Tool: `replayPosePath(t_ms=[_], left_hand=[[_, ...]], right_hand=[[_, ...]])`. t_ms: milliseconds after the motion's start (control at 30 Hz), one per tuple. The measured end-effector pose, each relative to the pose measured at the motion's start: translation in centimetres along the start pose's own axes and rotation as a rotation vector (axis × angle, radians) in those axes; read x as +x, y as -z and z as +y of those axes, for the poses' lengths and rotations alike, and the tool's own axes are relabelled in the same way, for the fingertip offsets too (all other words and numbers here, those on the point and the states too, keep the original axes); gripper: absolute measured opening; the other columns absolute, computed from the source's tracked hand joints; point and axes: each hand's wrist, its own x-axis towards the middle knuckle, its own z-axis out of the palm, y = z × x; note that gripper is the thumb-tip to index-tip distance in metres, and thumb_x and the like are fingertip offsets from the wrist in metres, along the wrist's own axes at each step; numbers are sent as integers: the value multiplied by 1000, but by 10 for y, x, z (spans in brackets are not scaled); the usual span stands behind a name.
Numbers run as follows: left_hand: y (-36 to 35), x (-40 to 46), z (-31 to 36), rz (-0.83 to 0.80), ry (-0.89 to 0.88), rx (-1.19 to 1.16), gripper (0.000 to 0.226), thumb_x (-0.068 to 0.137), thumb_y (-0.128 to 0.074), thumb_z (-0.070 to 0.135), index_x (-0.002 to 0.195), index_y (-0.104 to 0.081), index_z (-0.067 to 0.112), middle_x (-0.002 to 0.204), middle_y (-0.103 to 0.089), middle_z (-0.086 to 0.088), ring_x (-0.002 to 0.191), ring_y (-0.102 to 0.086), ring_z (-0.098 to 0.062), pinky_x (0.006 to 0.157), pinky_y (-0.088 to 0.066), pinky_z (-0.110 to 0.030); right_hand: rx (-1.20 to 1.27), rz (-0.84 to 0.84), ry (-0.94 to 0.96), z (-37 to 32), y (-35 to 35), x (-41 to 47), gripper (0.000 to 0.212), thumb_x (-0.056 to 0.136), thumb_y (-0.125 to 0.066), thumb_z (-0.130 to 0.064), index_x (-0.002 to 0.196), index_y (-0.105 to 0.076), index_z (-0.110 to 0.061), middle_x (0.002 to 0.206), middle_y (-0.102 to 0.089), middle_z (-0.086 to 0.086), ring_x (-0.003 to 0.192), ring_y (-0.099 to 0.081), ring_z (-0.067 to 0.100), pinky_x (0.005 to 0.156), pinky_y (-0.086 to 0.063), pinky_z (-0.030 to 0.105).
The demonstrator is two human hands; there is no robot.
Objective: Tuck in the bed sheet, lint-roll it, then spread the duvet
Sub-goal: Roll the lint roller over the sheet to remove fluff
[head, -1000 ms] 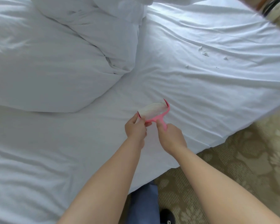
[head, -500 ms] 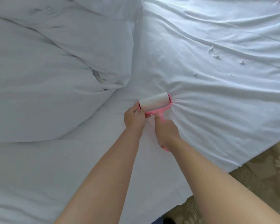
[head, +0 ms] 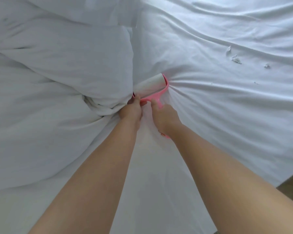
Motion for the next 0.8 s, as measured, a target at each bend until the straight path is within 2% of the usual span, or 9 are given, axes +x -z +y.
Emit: replayPosePath(t_ms=[167,267,333,467,533,700,800], left_hand=[[-2,-17,-2,36,-26,-118,18,100,-48,24,112,-60,17,75,-65,0,29,-36,-1,36,-27,-15],[-2,-34,-12,58,-75,-167,29,97,-53,16,125,-60,21,83,-68,-9,30,-40,-2,36,-28,-14],[-1,-50,-25,51,-97,-167,35,97,-54,14,130,-58,25,83,-67,-11,31,-41,-2,35,-27,-14],[-1,-93,-59,58,-109,-165,36,96,-55,10,131,-58,20,92,-66,-15,33,-46,-1,34,-29,-15],[0,-115,-80,62,-94,-145,35,96,-56,11,129,-58,20,88,-66,-14,34,-47,-1,34,-29,-14],[3,-168,-127,41,-68,-91,34,96,-55,10,129,-59,19,91,-67,-16,36,-50,0,35,-29,-15],[6,-195,-139,-4,-78,-95,34,94,-57,7,126,-59,17,94,-68,-16,49,-61,-2,36,-28,-16]], right_hand=[[19,4,18,3,2,-9,58,93,-26,-65,98,-52,-13,76,-49,1,66,-49,21,69,-48,37],[-4,22,16,15,5,-24,63,93,-27,-64,109,-55,-10,91,-55,7,80,-55,27,74,-49,38],[-28,26,16,28,5,-37,66,94,-27,-64,112,-56,-8,94,-56,8,82,-55,28,73,-47,36],[-46,11,0,65,6,-73,67,93,-25,-64,108,-58,-8,95,-58,9,85,-58,29,76,-52,40],[-63,8,-6,87,7,-96,67,93,-24,-64,108,-59,-9,97,-61,11,88,-60,31,78,-54,42],[-63,0,-18,136,12,-152,68,93,-23,-64,100,-62,-9,83,-55,6,77,-55,27,72,-52,39],[-64,3,-3,151,18,-178,60,95,-21,-61,89,-57,-13,74,-51,3,68,-51,21,63,-46,33]])
